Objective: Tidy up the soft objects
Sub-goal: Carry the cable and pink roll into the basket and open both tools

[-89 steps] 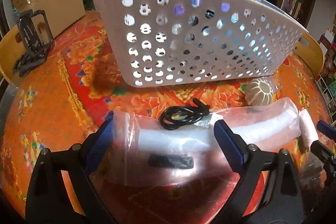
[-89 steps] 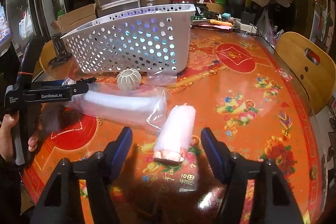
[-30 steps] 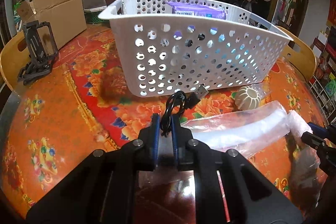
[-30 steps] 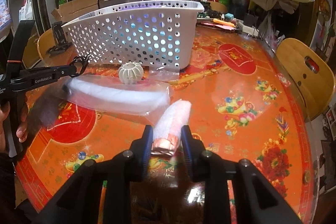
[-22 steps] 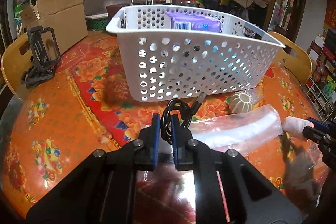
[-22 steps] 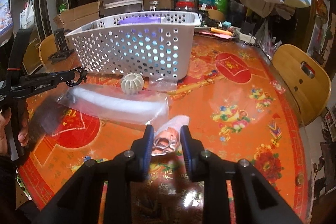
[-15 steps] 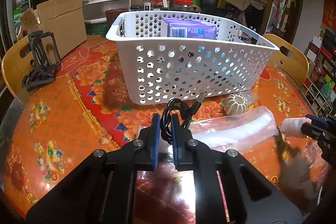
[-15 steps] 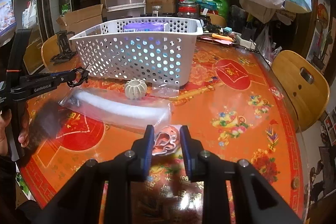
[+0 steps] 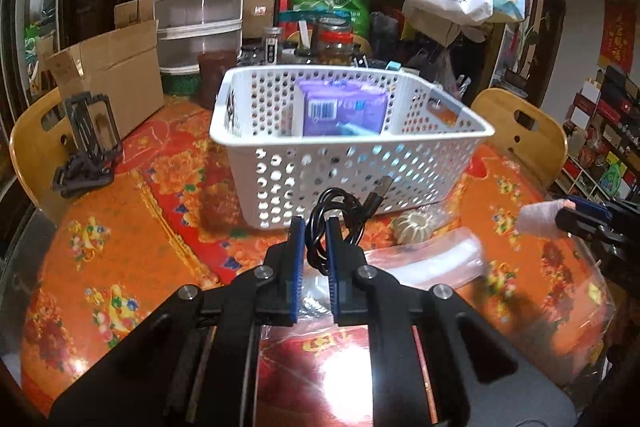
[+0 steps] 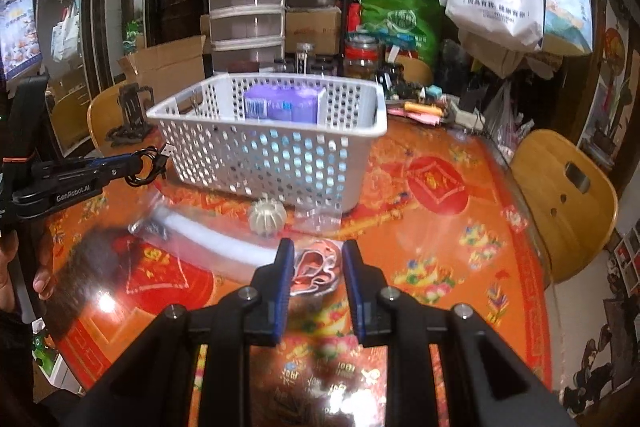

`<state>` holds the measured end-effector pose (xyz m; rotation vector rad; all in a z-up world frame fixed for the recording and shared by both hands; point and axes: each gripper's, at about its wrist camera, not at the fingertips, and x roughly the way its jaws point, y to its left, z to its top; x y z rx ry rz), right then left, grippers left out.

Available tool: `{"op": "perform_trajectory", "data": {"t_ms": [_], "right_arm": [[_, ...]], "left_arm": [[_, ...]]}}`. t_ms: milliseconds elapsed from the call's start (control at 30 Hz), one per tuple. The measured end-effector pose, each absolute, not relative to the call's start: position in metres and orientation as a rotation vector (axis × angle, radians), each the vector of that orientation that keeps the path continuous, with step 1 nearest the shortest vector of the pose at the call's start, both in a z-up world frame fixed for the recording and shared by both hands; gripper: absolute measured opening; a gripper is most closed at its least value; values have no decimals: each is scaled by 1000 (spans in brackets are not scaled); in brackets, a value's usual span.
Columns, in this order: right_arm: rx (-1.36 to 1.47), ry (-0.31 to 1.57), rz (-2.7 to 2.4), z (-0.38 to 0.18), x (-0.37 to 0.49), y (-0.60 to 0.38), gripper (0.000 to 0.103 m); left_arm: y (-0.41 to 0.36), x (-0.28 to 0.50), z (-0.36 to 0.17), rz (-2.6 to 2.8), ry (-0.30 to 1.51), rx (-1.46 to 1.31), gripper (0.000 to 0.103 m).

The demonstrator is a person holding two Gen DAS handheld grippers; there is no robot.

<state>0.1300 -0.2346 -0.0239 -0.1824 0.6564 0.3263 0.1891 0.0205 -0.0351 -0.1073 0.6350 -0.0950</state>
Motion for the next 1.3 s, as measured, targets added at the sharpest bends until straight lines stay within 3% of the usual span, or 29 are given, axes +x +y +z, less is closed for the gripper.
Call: {"op": "perform_trajectory", "data": {"t_ms": [333,700,1300], "right_arm": [[-188,575,350,33,149,-222,23],[-220,545,350,85,213,-194,23],[-162,749,353,19,334,-178,23]], "left_arm": [[17,199,19,-118,597,-104,9],[44,280,75,-52,632,-108,9],[48,384,7,17,841,-105,9]]}}
